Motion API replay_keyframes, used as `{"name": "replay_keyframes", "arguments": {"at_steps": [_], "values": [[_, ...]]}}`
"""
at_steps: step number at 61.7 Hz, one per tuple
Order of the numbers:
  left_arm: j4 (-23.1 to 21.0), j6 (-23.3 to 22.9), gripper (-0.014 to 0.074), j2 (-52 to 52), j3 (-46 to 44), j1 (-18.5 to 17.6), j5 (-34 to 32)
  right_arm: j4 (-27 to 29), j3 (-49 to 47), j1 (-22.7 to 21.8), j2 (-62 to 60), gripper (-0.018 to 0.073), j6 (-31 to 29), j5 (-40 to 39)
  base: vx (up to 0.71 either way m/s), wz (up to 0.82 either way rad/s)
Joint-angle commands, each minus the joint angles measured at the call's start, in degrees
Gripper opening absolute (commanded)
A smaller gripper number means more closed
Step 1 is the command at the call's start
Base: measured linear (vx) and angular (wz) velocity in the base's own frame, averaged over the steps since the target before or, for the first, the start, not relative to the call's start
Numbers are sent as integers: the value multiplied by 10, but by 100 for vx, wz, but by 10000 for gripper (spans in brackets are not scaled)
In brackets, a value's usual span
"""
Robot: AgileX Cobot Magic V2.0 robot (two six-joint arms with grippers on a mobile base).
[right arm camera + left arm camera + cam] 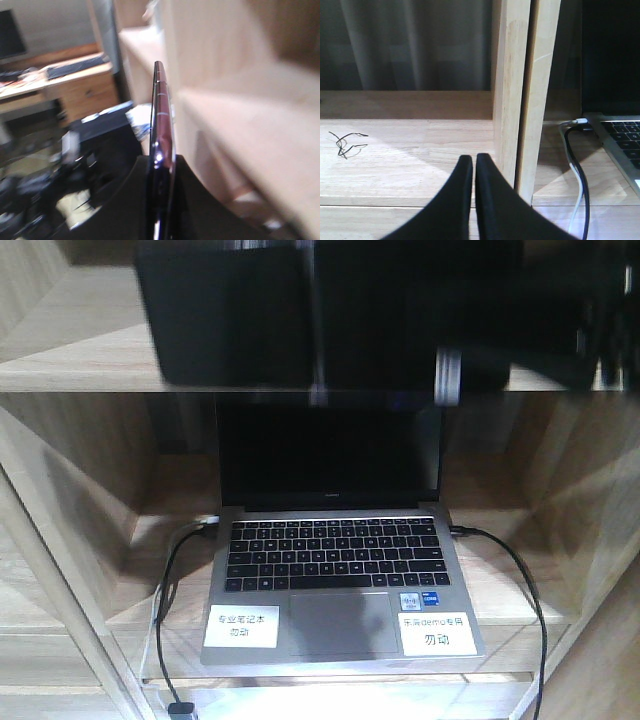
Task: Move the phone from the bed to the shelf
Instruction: 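Raise the right gripper with the phone above the upper shelf board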
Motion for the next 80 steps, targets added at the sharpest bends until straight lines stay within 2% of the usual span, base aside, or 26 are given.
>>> {"name": "replay_keyframes", "arguments": {"at_steps": [1, 27, 34, 41, 49, 63, 80], "values": [[-5, -2, 1, -3, 2, -3, -41, 30, -56, 0, 21, -1, 13, -39, 0, 0], [-5, -2, 1, -3, 2, -3, -41, 34, -262, 0, 181, -1, 33, -40, 0, 0], [-5, -2, 1, -3, 2, -3, -41, 30, -319, 20, 223, -1, 47, -45, 0, 0], [-5, -2, 1, -3, 2, -3, -41, 0, -379, 58, 267, -1, 55, -63, 0, 0], [-5, -2, 1, -3, 2, -3, -41, -55, -431, 81, 315, -1, 98, -111, 0, 0], [-5, -2, 1, -3, 2, -3, -41, -60, -451, 81, 371, -1, 104, -158, 0, 0], [-5, -2, 1, -3, 2, -3, -41, -56, -451, 81, 422, -1, 68, -189, 0, 0]]}}
